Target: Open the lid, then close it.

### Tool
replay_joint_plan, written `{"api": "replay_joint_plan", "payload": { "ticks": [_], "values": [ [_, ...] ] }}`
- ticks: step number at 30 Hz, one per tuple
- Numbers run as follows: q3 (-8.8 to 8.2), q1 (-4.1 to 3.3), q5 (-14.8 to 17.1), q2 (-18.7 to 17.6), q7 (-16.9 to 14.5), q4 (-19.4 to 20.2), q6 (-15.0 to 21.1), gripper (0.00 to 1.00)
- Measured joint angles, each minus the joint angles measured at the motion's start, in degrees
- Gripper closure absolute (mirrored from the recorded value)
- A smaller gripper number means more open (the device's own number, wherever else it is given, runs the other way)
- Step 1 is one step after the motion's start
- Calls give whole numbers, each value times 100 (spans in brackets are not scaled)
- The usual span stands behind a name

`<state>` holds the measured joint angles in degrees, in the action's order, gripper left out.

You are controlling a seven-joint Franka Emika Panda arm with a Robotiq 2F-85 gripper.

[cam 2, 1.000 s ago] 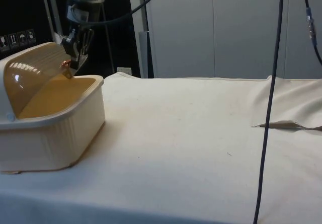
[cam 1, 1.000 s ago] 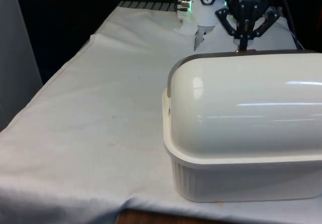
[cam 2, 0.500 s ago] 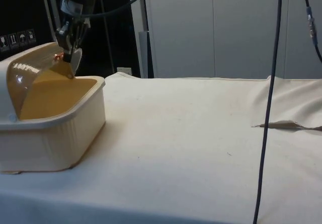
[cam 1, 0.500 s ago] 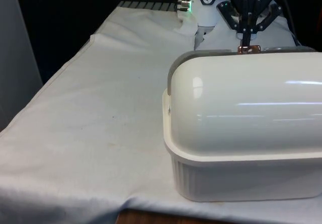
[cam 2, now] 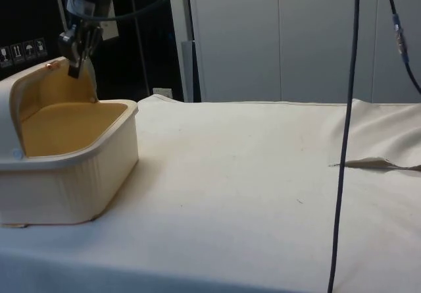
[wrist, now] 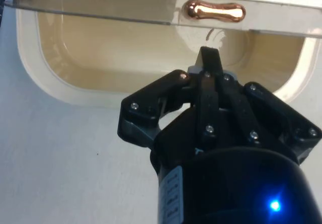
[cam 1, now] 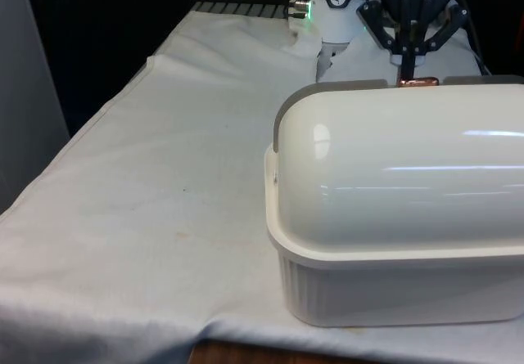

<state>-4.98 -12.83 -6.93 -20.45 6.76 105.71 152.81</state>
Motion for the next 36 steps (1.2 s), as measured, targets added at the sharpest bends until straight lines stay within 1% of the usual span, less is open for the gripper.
{"api": "replay_joint_plan", "payload": {
  "ticks": [6, 13, 31, 36],
  "values": [
    [-6, 0, 0, 29, 0, -103, -46, 100],
    [-6, 0, 0, 132, -6, -229, -201, 100],
    [-6, 0, 0, 160, -6, -561, -212, 100],
    [-11, 0, 0, 166, -11, -710, -321, 100]
  ]
}}
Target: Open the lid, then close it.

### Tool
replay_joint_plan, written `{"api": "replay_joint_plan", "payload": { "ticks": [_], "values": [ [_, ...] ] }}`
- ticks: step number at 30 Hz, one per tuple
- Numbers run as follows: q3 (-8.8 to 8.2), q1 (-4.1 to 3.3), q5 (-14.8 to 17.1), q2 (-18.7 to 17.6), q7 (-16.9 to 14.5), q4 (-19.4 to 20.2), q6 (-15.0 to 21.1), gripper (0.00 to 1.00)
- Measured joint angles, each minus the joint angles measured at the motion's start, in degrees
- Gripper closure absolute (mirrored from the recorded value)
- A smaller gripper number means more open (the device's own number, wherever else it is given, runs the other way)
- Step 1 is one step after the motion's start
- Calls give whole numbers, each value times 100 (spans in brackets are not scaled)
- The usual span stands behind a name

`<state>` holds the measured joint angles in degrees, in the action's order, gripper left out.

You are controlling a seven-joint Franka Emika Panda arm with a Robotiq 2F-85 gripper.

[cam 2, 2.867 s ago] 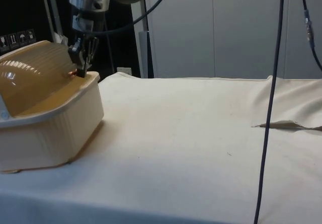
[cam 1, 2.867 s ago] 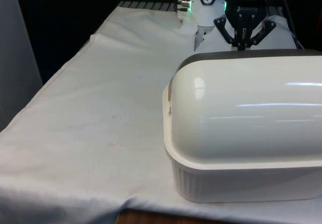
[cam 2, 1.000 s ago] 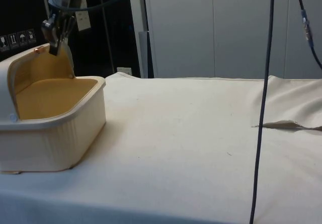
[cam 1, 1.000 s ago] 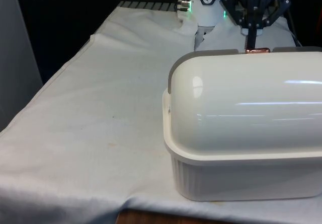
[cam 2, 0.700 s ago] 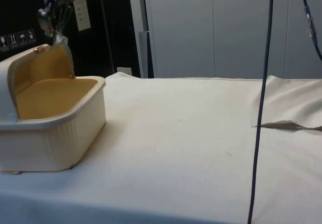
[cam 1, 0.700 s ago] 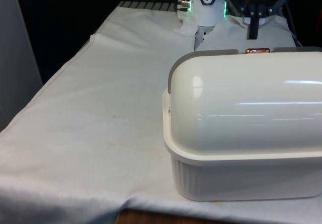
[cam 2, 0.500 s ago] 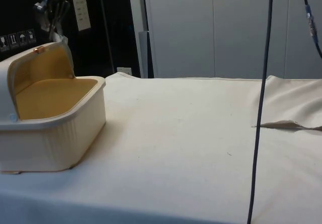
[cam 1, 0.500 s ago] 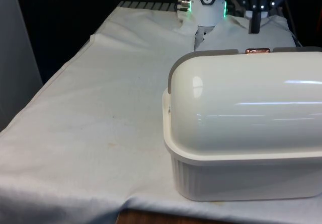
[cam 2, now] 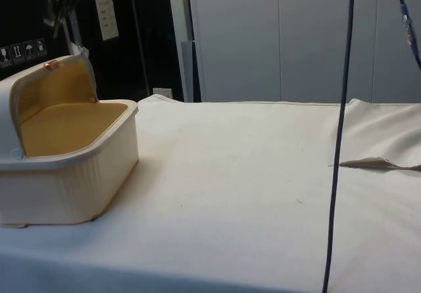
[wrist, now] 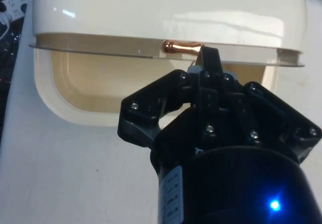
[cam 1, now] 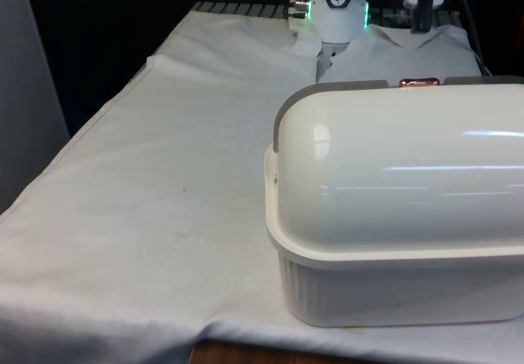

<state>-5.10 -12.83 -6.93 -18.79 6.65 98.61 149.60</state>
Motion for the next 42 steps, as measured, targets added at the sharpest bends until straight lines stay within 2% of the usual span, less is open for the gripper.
{"api": "replay_joint_plan", "payload": {
  "ticks": [10, 14, 16, 23, 25, 27, 29, 31, 32, 33, 36, 37, 40, 41, 42],
  "values": [
    [0, 0, 0, 17, -11, -350, -332, 100],
    [0, 0, 0, 23, -17, -556, -579, 100],
    [0, 0, 0, 23, -17, -556, -579, 100],
    [0, 6, 0, 23, -34, -917, -1100, 100],
    [0, 6, 0, 23, -34, -917, -1100, 100],
    [0, 6, 0, 23, -34, -1008, -1255, 100],
    [0, 6, 0, 23, -34, -1037, -1306, 93],
    [0, 0, 0, 17, -34, -1060, -1346, 80],
    [0, 0, 0, 17, -34, -1071, -1352, 80],
    [0, 0, 0, 17, -34, -1071, -1358, 75],
    [0, 0, 0, 17, -34, -1077, -1364, 60],
    [0, 6, 0, 17, -34, -1083, -1369, 51],
    [0, 0, 0, 17, -34, -1083, -1369, 37],
    [0, 6, 0, 17, -34, -1083, -1369, 37],
    [0, 0, 0, 17, -34, -1089, -1375, 32]
  ]
}}
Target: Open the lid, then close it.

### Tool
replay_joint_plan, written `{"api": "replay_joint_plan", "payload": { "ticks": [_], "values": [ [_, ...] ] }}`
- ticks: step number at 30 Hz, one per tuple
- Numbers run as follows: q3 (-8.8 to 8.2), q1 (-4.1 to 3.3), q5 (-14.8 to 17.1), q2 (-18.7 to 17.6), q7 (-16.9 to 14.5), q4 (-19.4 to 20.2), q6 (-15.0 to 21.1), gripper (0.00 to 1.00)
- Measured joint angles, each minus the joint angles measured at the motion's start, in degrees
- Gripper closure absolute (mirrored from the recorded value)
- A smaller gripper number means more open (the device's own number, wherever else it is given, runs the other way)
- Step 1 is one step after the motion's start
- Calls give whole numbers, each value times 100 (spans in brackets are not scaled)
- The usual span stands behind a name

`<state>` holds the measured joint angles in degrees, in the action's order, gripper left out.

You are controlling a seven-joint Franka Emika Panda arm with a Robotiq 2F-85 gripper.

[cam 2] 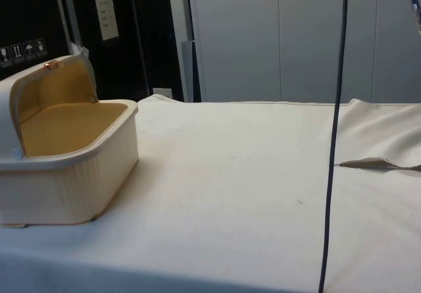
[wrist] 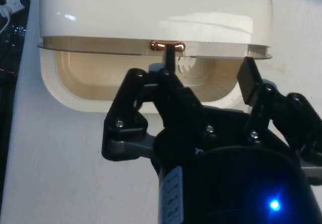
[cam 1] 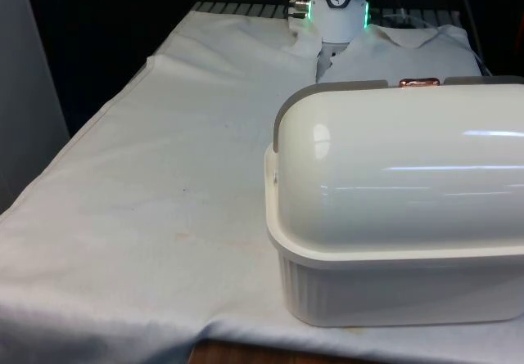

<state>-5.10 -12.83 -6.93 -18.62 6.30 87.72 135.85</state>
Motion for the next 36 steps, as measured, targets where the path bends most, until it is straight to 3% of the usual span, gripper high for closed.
{"api": "replay_joint_plan", "payload": {
  "ticks": [1, 2, 7, 18, 28, 36],
  "values": [
    [0, 0, 0, 0, 0, 0, 0, 28],
    [0, 0, 0, 0, 0, 0, 0, 16],
    [0, 0, 0, 0, 0, 0, 0, 0],
    [6, -11, 0, -183, 0, -160, 172, 0],
    [11, -34, -40, -367, -11, -178, 728, 0],
    [23, -63, -40, -430, -160, 29, 1175, 0]
  ]
}}
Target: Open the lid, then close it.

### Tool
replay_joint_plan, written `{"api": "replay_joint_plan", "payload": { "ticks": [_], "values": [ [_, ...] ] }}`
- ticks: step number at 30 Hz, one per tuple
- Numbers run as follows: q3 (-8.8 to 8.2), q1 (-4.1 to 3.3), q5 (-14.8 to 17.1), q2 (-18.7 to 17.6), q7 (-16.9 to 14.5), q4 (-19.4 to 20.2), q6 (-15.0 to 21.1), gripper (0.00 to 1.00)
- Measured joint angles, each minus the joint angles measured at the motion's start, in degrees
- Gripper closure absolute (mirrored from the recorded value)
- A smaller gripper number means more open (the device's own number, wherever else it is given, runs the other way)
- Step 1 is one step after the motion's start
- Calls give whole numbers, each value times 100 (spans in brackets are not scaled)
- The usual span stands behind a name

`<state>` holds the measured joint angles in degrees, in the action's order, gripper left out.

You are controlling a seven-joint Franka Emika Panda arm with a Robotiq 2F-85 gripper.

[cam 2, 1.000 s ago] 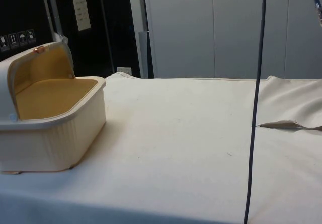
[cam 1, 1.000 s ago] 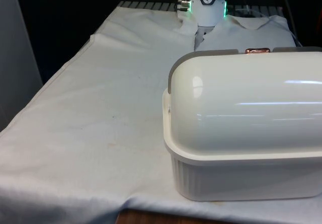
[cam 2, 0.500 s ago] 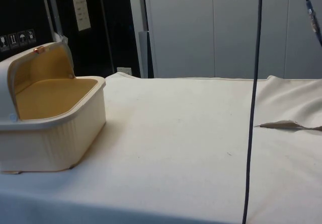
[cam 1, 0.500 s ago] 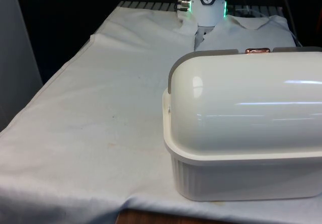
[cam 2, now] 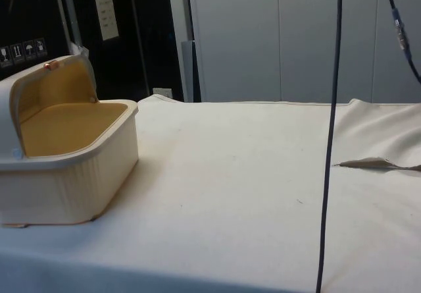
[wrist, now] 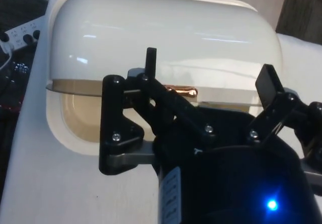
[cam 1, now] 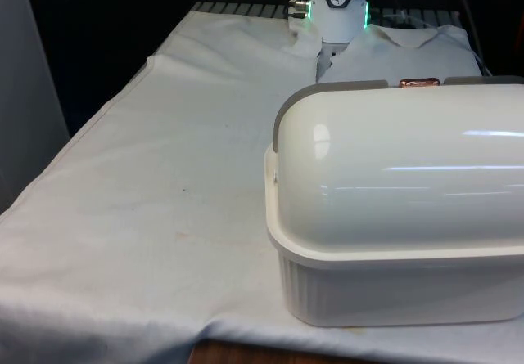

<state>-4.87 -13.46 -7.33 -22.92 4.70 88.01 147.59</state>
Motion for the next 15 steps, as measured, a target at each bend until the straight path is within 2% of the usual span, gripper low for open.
{"api": "replay_joint_plan", "payload": {
  "ticks": [15],
  "values": [
    [0, 6, 11, -143, -166, 252, 476, 0]
  ]
}}
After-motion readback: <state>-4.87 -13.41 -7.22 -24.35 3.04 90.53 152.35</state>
